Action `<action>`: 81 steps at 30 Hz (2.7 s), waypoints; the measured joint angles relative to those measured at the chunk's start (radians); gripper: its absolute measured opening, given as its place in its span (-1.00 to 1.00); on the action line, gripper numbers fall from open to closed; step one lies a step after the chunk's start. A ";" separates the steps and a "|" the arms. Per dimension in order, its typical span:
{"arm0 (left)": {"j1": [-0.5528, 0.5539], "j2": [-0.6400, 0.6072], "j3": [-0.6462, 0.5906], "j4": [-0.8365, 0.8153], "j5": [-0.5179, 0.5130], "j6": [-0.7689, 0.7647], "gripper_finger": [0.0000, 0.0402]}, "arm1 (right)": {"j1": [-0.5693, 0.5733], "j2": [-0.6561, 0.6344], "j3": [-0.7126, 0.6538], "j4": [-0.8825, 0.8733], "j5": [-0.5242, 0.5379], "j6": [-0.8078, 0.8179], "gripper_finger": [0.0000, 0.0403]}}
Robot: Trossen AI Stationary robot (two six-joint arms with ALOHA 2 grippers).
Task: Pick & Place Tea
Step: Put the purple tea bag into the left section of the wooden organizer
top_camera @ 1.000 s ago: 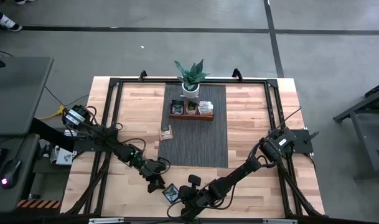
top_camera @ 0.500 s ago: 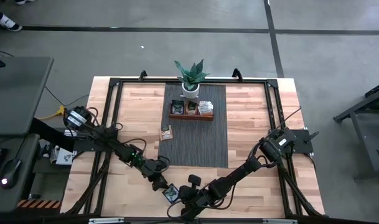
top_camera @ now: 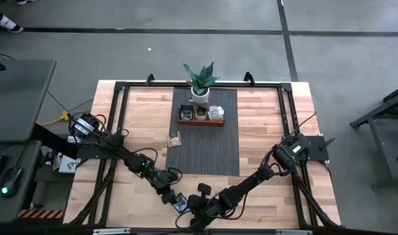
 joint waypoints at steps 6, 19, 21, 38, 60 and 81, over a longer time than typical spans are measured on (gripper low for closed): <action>0.000 0.000 0.035 -0.088 0.006 -0.009 -0.12 | 0.000 0.000 0.000 0.000 0.000 0.000 -1.00; 0.000 0.001 0.047 -0.077 0.019 -0.008 -0.95 | 0.005 0.000 0.000 0.000 0.000 -0.007 -1.00; 0.000 0.001 0.047 -0.080 0.010 0.007 -0.95 | 0.005 0.000 0.000 0.000 0.000 -0.007 -1.00; 0.000 -0.001 0.047 -0.083 0.000 0.081 -1.00 | 0.035 -0.063 0.024 -0.047 0.123 -0.138 -1.00; 0.244 -0.249 0.269 -0.855 -0.036 0.703 -1.00 | 0.097 -0.154 0.018 -0.450 0.325 0.158 -1.00; 0.784 -0.247 0.586 -1.319 -0.457 1.640 -1.00 | 0.022 -0.154 0.018 -0.476 0.300 0.122 -1.00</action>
